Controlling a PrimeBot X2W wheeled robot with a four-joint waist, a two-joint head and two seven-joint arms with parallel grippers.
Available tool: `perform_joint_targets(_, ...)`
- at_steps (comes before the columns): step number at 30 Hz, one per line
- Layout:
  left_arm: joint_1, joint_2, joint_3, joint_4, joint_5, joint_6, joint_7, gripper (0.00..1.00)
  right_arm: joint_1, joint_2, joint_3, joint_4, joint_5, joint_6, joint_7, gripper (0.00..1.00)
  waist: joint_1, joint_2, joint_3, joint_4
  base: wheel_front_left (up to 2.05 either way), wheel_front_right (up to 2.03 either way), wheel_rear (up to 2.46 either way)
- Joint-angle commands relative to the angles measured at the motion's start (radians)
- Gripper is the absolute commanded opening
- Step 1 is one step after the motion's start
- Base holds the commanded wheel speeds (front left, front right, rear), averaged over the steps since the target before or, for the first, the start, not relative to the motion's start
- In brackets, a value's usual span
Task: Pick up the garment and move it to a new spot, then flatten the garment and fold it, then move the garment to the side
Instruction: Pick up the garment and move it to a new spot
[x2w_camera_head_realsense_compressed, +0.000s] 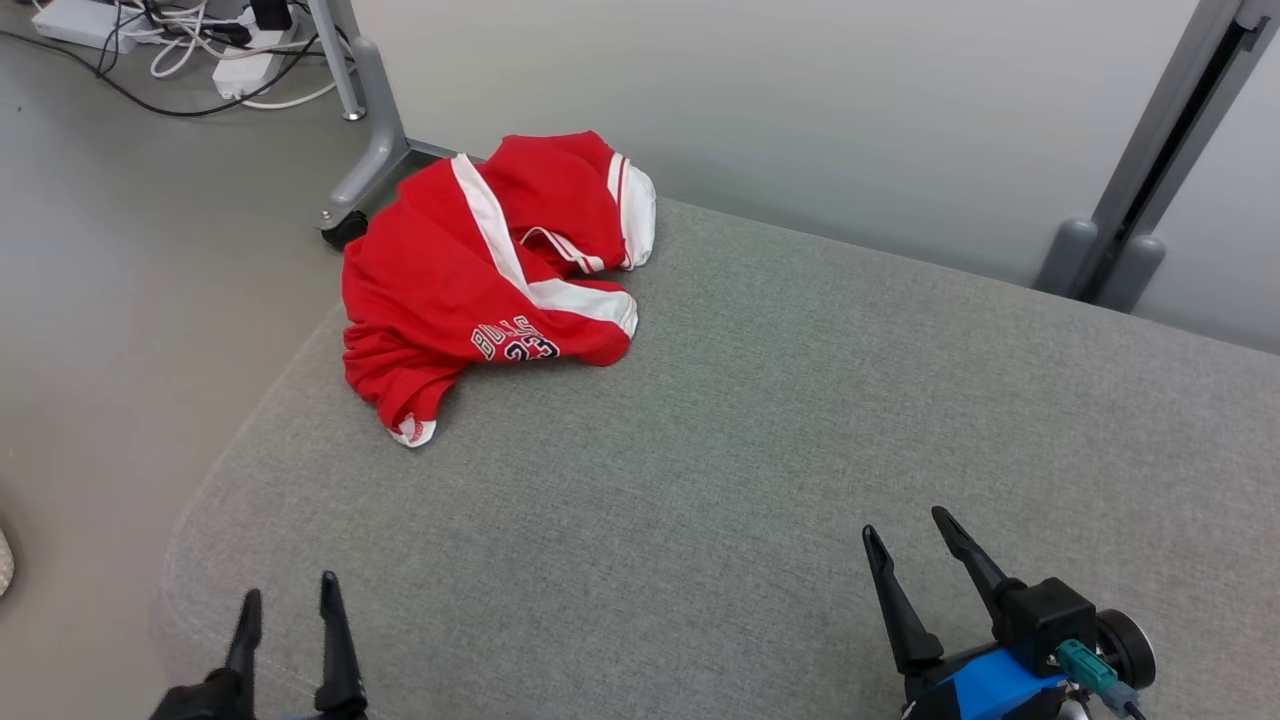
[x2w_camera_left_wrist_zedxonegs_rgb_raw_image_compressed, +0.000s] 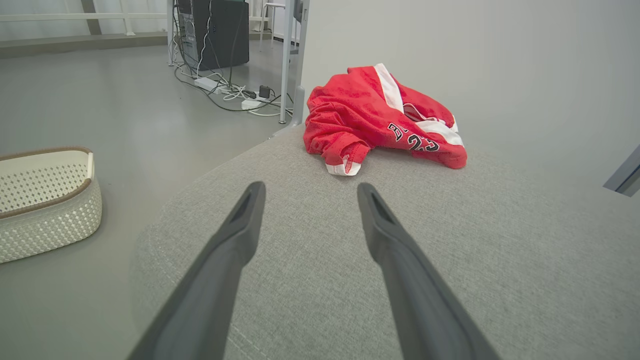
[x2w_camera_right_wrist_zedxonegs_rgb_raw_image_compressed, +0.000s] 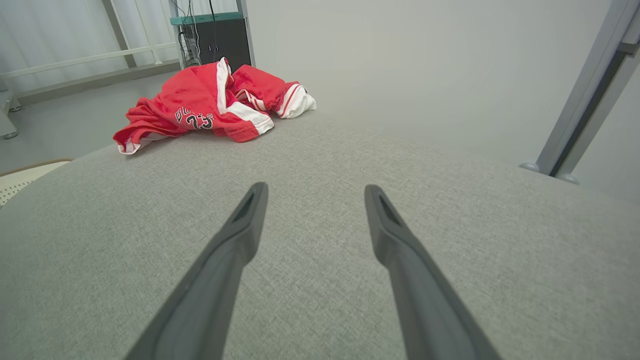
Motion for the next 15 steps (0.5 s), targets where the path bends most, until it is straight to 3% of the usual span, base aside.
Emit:
perform_joint_targets(1,-0.012,0.011,0.022,-0.026,0.018,0.0,-0.003,1.0,-0.01,-0.004,0.001,-0.006,0.0,0.0,-0.003,1.0,0.0,0.0,0.005,-0.009,0.0,0.0,0.0)
perform_joint_targets(7,-0.094,0.069,0.141,-0.156,0.04,-0.01,-0.003,1.0,-0.026,-0.004,-0.017,-0.048,-0.022,0.0,-0.003,1.0,0.0,0.0,0.047,-0.051,0.0,0.0,0.0)
perform_joint_targets(15,-0.412,0.274,0.166,-0.157,0.061,-0.069,0.063,1.0,-0.067,-0.004,-0.076,-0.081,-0.094,0.0,-0.003,1.0,0.0,0.0,0.155,-0.101,0.0,0.0,0.0)
